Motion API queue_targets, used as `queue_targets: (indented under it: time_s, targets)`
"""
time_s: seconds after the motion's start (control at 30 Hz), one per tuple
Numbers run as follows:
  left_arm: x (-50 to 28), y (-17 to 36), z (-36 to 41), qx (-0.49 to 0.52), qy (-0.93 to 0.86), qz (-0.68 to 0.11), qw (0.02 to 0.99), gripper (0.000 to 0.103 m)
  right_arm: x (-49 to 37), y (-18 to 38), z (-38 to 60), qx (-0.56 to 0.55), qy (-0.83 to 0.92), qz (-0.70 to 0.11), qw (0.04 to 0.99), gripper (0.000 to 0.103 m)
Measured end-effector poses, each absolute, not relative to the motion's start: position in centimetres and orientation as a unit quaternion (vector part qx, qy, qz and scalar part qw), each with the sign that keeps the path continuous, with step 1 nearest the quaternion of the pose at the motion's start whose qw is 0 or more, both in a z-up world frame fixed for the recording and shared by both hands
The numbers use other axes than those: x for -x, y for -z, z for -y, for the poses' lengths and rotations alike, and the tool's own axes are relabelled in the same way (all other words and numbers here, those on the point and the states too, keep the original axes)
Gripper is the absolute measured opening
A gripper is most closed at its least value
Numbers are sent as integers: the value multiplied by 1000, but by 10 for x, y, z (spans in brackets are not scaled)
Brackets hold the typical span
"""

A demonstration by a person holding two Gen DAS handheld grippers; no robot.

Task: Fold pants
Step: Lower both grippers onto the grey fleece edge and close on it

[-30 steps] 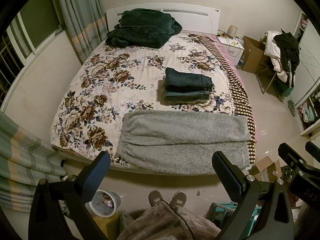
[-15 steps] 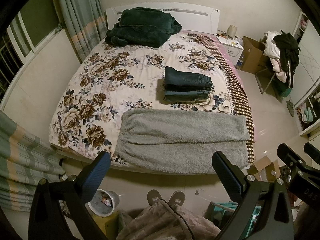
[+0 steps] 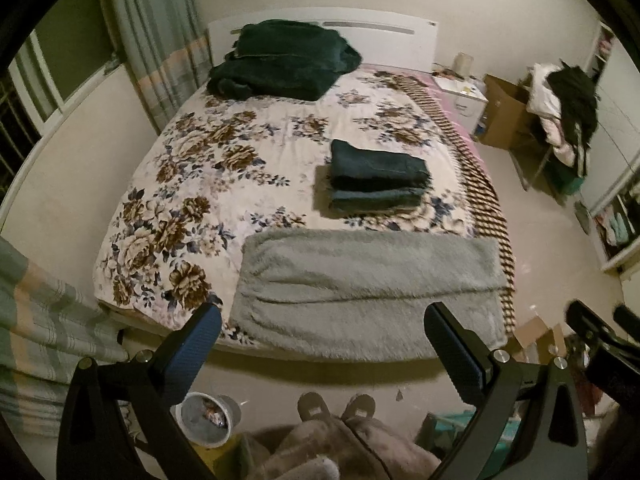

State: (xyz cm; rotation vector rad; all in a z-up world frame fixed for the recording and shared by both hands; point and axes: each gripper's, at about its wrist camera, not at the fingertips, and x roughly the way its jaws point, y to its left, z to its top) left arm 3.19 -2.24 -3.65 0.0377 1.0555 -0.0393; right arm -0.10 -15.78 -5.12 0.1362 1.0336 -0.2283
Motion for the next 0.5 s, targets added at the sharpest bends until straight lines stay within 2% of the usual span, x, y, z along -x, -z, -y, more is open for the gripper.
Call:
queue_targets:
  time_s: [0.2,0.5]
  targets:
    - [-111,92,16,-8,-35,-530,847,103,-61,117,208,-119,157,-514,835,103]
    - [-247,231,-2,46,-153,-631,759,103,-222,297,338,-243,196,-595,741,103]
